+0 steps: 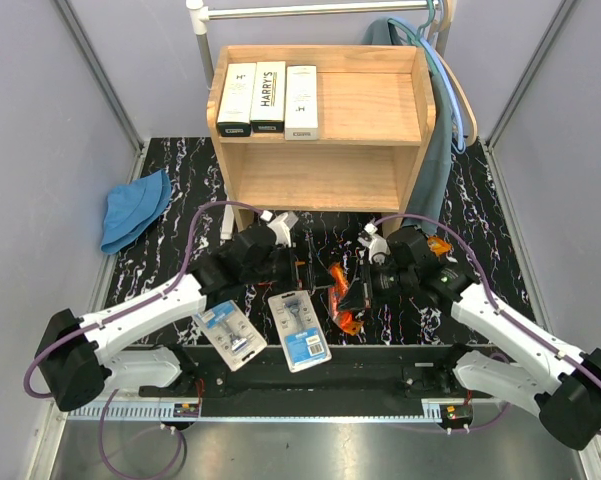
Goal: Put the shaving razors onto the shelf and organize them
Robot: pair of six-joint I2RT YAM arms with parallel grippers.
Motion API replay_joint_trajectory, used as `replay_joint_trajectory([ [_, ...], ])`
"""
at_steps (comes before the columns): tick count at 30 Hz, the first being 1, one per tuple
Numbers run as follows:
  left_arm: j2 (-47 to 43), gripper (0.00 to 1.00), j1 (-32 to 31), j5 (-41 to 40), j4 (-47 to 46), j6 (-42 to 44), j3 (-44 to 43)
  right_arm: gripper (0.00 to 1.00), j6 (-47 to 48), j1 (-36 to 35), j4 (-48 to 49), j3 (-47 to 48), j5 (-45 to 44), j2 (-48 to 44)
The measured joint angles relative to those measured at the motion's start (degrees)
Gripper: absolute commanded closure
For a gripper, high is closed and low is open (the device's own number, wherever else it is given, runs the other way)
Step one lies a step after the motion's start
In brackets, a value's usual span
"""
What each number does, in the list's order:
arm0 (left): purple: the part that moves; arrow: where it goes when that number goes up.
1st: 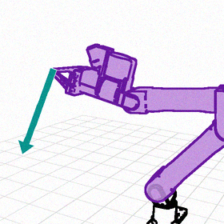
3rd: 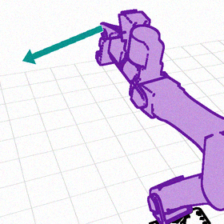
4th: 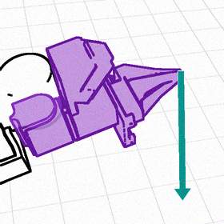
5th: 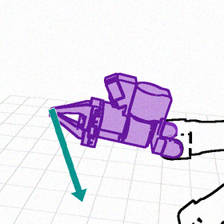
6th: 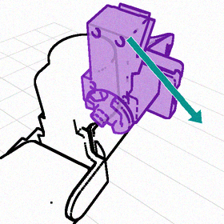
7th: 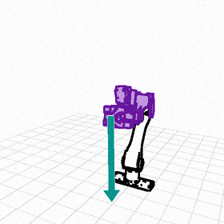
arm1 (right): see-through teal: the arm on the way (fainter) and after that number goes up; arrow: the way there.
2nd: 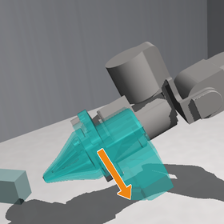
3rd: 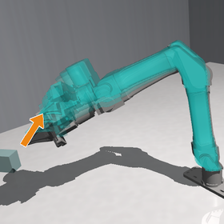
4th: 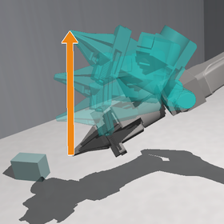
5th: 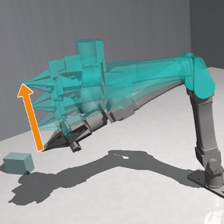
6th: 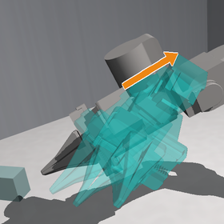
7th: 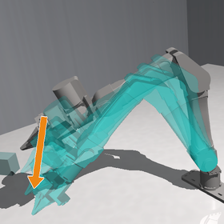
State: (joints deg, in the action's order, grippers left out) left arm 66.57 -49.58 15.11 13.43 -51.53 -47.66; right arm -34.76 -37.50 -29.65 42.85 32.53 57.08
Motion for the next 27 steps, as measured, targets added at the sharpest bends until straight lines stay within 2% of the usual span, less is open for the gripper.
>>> replay_joint_trajectory([
  [3,-0.02,0.05,0.00,1.33,-2.29,-0.50,0.48,0.91,-2.89,-0.61,5.70,-1.97,6.03,-1.20],
  [7,-0.22,0.09,0.00,2.34,-4.24,-1.07,0.55,0.91,-5.49,-1.44,10.47,-2.27,9.90,-1.81],
  [10,-0.57,0.18,0.00,2.73,-5.09,-1.49,0.57,0.91,-7.02,-1.86,12.68,-2.27,11.28,-1.84],
  [11,-0.63,0.23,0.00,2.86,-5.53,-1.64,0.57,0.91,-7.39,-2.03,13.27,-2.27,11.67,-1.84],
  [12,-0.66,0.35,0.00,2.95,-5.92,-1.84,0.57,0.91,-7.67,-2.29,13.77,-2.27,11.78,-1.84],
  [14,-0.74,0.46,0.00,3.17,-6.78,-2.34,0.70,0.90,-8.13,-2.73,14.29,-2.27,12.07,-1.77],
  [15,-0.87,0.56,-0.02,3.32,-7.34,-2.56,0.90,0.90,-8.33,-2.97,14.60,-2.27,12.11,-1.66],
  [17,-1.01,0.68,-0.13,3.63,-7.85,-2.82,1.11,0.88,-8.68,-3.54,15.02,-2.27,12.13,-1.33],
  [18,-1.01,0.79,-0.20,3.72,-7.98,-2.58,1.25,0.87,-8.90,-3.82,15.19,-2.27,12.17,-1.14],
  [22,-1.03,0.95,-0.28,4.17,-8.11,-2.82,1.44,0.76,-9.27,-4.44,15.37,-2.27,11.98,-0.76],
  [23,-1.09,0.97,-0.28,4.17,-8.11,-2.93,1.44,0.71,-9.35,-4.50,15.41,-2.27,11.87,-0.76],
  [24,-1.18,0.98,-0.28,4.13,-8.11,-3.08,1.44,0.61,-9.46,-4.52,15.43,-2.27,11.72,-0.79],
  [27,-1.57,1.00,-0.22,3.74,-7.89,-2.78,1.77,0.48,-9.90,-4.70,15.37,-2.27,10.45,-1.27],
])
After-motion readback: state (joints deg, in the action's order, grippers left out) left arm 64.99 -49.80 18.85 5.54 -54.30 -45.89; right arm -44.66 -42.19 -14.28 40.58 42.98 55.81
